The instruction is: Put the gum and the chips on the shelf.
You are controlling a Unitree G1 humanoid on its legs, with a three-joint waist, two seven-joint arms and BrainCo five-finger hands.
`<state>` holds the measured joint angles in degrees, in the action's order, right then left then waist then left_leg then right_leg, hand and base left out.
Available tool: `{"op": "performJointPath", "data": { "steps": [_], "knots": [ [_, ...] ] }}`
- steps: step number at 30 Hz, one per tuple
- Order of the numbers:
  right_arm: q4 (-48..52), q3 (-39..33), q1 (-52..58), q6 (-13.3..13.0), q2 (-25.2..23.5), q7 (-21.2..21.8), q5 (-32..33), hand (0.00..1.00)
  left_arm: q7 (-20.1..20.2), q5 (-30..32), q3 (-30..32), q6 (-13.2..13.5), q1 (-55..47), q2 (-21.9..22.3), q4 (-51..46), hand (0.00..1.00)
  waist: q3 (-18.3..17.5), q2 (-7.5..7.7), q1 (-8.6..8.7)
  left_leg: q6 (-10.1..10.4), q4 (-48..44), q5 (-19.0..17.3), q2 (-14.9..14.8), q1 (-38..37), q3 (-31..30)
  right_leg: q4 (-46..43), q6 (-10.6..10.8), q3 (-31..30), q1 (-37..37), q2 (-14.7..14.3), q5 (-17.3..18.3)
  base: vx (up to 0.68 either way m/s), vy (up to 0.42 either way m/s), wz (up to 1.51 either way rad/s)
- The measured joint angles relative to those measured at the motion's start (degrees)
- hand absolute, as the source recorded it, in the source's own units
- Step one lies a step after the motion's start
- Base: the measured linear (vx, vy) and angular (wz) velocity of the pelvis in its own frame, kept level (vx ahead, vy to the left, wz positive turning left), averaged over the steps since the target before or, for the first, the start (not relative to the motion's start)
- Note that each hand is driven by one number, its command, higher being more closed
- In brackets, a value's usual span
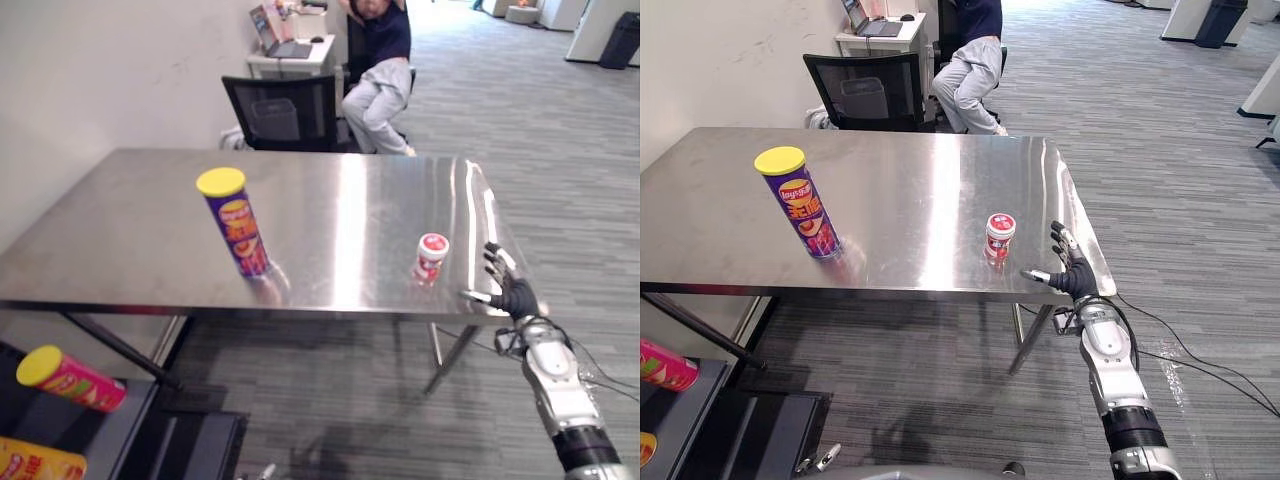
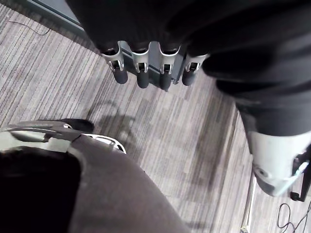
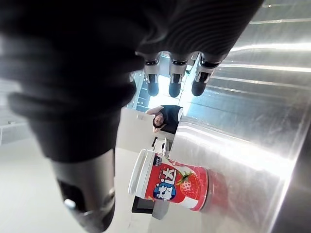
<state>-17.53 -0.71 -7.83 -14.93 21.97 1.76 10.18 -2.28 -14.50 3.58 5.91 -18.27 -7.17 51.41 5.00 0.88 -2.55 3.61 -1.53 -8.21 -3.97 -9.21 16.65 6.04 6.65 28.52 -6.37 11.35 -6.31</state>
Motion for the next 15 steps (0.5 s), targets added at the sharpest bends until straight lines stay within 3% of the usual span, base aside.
{"op": "performJointPath", "data": {
  "steps": [7,15],
  "knots": [
    [-3.67,0.05,-3.53,0.63,-1.78,-2.5,0.1,0.0,-0.16,0.01,-0.01,-0.32,-0.02,0.17,-0.45,0.0,1.01,-0.12,-0.09,-0.41,0.6,0.62,0.49,-0.06,-1.28,0.0,0.0,1.1,-0.9,0.4,0.01,-0.02,0.015,0.09],
    [-6.38,1.31,-7.66,2.36,-2.87,-4.06,1.21,0.0,-0.25,0.05,-0.01,-0.44,-0.1,0.19,-1.62,0.0,1.82,0.07,-1.74,-0.46,1.44,1.34,0.74,-0.23,-2.0,-0.01,0.0,1.8,-0.93,0.46,0.0,0.0,0.008,0.04]
  ]
}}
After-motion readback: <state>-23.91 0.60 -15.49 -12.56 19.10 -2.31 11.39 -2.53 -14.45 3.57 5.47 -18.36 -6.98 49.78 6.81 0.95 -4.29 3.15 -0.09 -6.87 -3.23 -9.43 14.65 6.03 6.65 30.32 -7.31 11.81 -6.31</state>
